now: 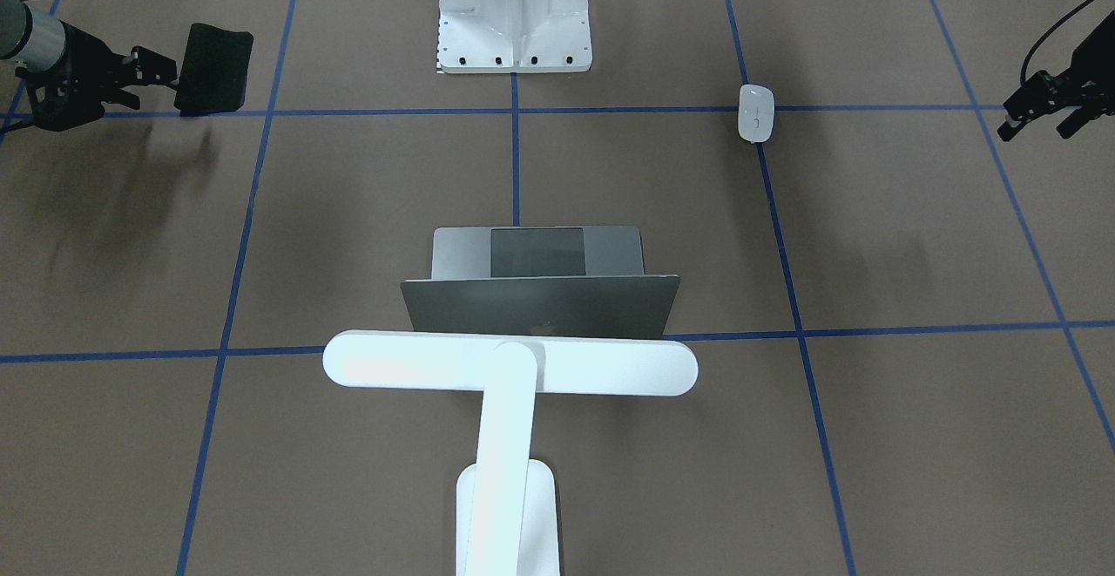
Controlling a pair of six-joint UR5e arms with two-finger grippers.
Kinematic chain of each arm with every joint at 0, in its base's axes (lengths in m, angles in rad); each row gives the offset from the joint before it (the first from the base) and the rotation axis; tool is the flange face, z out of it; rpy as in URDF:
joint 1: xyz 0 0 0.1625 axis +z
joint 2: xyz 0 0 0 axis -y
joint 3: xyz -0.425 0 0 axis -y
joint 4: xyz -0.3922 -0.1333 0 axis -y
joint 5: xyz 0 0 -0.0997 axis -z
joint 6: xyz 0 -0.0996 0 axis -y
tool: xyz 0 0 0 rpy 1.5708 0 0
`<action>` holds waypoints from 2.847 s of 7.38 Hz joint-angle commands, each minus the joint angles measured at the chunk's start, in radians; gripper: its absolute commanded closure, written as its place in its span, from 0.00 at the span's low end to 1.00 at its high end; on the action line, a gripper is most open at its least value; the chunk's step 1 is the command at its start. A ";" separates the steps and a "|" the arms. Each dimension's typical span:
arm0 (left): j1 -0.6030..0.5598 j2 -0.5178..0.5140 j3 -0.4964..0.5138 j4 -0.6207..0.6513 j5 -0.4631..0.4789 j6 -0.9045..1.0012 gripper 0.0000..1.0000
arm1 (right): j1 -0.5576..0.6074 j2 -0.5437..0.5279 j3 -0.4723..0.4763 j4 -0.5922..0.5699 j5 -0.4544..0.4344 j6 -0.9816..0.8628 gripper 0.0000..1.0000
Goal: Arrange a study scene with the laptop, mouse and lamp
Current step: 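Move the right gripper down toward the black mouse pad's edge, then grasp the black mouse pad's edge with the right gripper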
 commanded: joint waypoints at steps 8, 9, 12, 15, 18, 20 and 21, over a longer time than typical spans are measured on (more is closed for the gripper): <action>0.000 0.000 -0.002 0.000 0.000 0.002 0.00 | -0.190 0.006 0.006 0.028 -0.116 0.151 0.01; 0.000 0.000 -0.002 0.000 0.000 0.002 0.00 | -0.192 0.006 0.007 0.028 -0.116 0.151 0.01; 0.001 0.000 0.001 0.001 0.000 0.021 0.00 | -0.190 0.006 0.015 0.028 -0.110 0.151 0.54; 0.002 -0.002 0.003 0.003 0.000 0.021 0.00 | -0.190 0.006 0.030 0.028 -0.104 0.154 0.79; 0.002 -0.002 0.001 0.003 -0.002 0.021 0.00 | -0.188 0.006 0.035 0.028 -0.099 0.154 0.75; 0.002 -0.002 0.001 0.003 -0.002 0.021 0.00 | -0.190 0.015 0.042 0.028 -0.091 0.171 0.76; 0.002 -0.002 -0.001 0.003 -0.003 0.021 0.00 | -0.190 0.038 0.042 0.028 -0.081 0.206 0.76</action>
